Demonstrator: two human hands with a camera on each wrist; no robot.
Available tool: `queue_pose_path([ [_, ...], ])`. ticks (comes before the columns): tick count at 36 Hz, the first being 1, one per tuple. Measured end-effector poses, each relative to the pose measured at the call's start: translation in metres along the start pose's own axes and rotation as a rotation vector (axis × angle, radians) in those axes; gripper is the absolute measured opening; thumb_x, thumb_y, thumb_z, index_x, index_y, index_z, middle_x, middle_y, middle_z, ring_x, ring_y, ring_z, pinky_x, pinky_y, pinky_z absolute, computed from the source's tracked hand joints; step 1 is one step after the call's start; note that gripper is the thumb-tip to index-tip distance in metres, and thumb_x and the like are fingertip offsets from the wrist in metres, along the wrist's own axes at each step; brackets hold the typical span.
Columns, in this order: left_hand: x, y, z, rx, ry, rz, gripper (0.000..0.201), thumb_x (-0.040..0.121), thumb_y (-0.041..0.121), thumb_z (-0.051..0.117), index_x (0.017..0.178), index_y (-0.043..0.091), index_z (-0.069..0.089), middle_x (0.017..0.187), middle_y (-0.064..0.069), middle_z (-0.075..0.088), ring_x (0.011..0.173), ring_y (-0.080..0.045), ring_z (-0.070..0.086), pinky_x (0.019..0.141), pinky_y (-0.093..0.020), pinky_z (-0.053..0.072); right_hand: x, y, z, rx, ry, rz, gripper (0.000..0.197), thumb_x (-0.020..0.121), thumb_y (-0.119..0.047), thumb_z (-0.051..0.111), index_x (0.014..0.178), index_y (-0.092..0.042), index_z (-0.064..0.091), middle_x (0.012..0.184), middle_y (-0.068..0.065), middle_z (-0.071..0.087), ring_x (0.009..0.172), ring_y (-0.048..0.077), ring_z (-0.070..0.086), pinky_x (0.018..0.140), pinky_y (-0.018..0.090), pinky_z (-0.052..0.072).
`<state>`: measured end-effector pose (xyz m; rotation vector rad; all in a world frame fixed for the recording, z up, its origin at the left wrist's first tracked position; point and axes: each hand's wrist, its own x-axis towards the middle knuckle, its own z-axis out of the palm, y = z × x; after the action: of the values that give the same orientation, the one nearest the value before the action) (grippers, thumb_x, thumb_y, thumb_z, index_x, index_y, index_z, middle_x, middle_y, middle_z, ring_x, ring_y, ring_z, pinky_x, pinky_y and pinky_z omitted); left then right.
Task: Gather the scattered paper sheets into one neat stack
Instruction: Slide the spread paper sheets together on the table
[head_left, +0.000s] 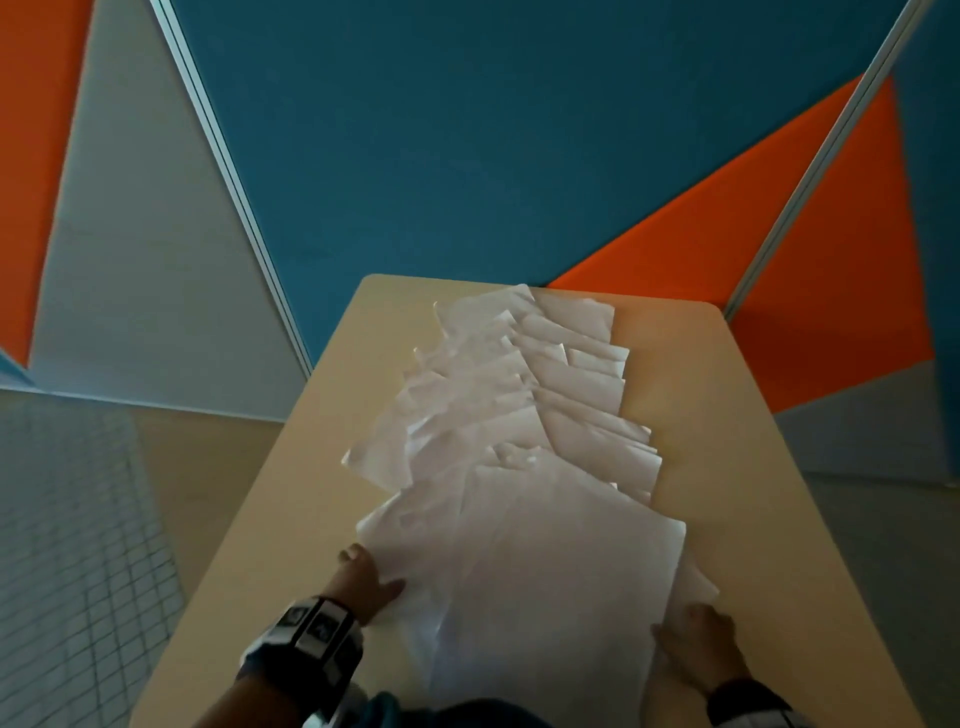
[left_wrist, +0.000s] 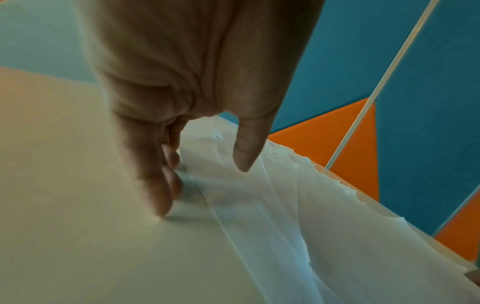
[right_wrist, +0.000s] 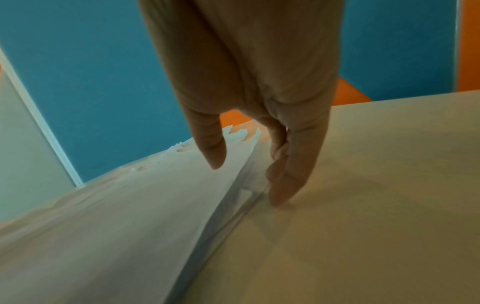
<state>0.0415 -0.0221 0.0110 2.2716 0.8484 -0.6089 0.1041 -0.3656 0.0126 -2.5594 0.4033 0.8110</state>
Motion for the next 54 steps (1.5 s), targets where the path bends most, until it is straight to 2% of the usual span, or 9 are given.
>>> queue_pose_path([
  [7, 0.006, 0.027, 0.004, 0.027, 0.036, 0.085, 0.068, 0.085, 0.023, 0.062, 0.136, -0.005, 0.026, 0.137, -0.024, 0.032, 0.122, -0.036, 0.046, 0.103, -0.034, 0.036, 0.023, 0.001, 0.002, 0.214, -0.014, -0.129, 0.052, 0.082, -0.010, 0.065, 0.129, -0.001, 0.045, 0.133, 0.021, 0.050, 0.116, 0.033, 0.051, 0.089, 0.033, 0.042],
  [12, 0.007, 0.017, 0.001, 0.029, 0.084, 0.017, 0.068, 0.084, 0.023, 0.064, 0.128, -0.015, 0.029, 0.136, -0.030, 0.031, 0.120, -0.041, 0.047, 0.099, -0.039, 0.039, 0.032, 0.023, -0.007, 0.262, 0.109, 0.094, 0.051, 0.079, -0.016, 0.066, 0.119, 0.011, 0.049, 0.113, 0.023, 0.054, 0.110, 0.044, 0.050, 0.087, 0.048, 0.051],
  [17, -0.002, 0.000, 0.010, 0.096, 0.082, 0.014, 0.071, 0.084, 0.027, 0.063, 0.132, -0.010, 0.027, 0.134, -0.026, 0.029, 0.121, -0.041, 0.044, 0.102, -0.039, 0.037, 0.026, 0.039, 0.003, 0.138, -0.002, 0.119, 0.023, 0.082, -0.026, 0.058, 0.084, -0.003, 0.057, 0.086, 0.013, 0.057, 0.096, 0.030, 0.055, 0.053, 0.020, 0.035],
  [23, -0.002, 0.026, 0.025, 0.088, 0.077, 0.120, 0.074, 0.083, 0.030, 0.064, 0.139, 0.001, 0.025, 0.140, -0.019, 0.026, 0.128, -0.040, 0.037, 0.108, -0.041, 0.034, 0.036, 0.001, 0.013, 0.106, 0.107, -0.048, 0.039, 0.067, -0.030, 0.061, 0.091, 0.000, 0.057, 0.093, 0.021, 0.060, 0.107, 0.038, 0.051, 0.062, 0.029, 0.031],
  [27, 0.005, 0.037, 0.024, 0.079, 0.064, 0.167, 0.077, 0.083, 0.030, 0.064, 0.143, 0.007, 0.023, 0.144, -0.017, 0.024, 0.131, -0.038, 0.034, 0.109, -0.041, 0.034, 0.035, -0.016, 0.018, 0.280, 0.073, -0.189, 0.055, 0.075, -0.014, 0.071, 0.123, -0.001, 0.048, 0.125, 0.015, 0.045, 0.123, 0.033, 0.040, 0.104, 0.045, 0.040],
  [34, 0.000, 0.026, 0.018, 0.160, -0.007, 0.213, 0.060, 0.086, 0.026, 0.060, 0.134, 0.001, 0.034, 0.135, -0.017, 0.037, 0.119, -0.033, 0.050, 0.101, -0.035, 0.040, 0.024, -0.006, 0.010, 0.030, 0.054, -0.135, 0.039, 0.084, -0.021, 0.059, 0.114, 0.000, 0.045, 0.117, 0.020, 0.046, 0.111, 0.036, 0.047, 0.076, 0.031, 0.036],
  [43, -0.026, 0.037, 0.026, 0.519, -0.121, 0.268, 0.043, 0.094, 0.027, 0.045, 0.127, -0.001, 0.039, 0.130, -0.019, 0.052, 0.120, -0.033, 0.051, 0.096, -0.036, 0.042, -0.016, -0.006, 0.035, -0.218, -0.163, -0.082, 0.070, 0.092, -0.020, 0.044, 0.145, 0.001, 0.004, 0.147, 0.020, 0.029, 0.127, 0.032, 0.043, 0.099, 0.033, 0.040],
  [50, -0.028, 0.035, 0.020, 0.714, -0.112, 0.245, 0.040, 0.096, 0.028, 0.037, 0.125, 0.004, 0.049, 0.133, -0.014, 0.054, 0.123, -0.029, 0.051, 0.100, -0.035, 0.043, -0.023, -0.004, 0.022, -0.412, -0.049, -0.140, 0.027, 0.095, -0.013, 0.034, 0.122, -0.012, 0.040, 0.137, 0.014, 0.033, 0.124, 0.031, 0.038, 0.093, 0.038, 0.039],
  [54, -0.027, 0.025, 0.030, 0.697, -0.251, 0.278, 0.042, 0.096, 0.028, 0.038, 0.124, -0.001, 0.052, 0.133, -0.018, 0.053, 0.125, -0.031, 0.048, 0.103, -0.037, 0.040, -0.023, 0.005, 0.026, -0.393, -0.144, -0.222, 0.010, 0.094, -0.010, 0.036, 0.087, -0.017, 0.038, 0.100, 0.007, 0.047, 0.079, 0.020, 0.048, 0.061, 0.028, 0.030],
])
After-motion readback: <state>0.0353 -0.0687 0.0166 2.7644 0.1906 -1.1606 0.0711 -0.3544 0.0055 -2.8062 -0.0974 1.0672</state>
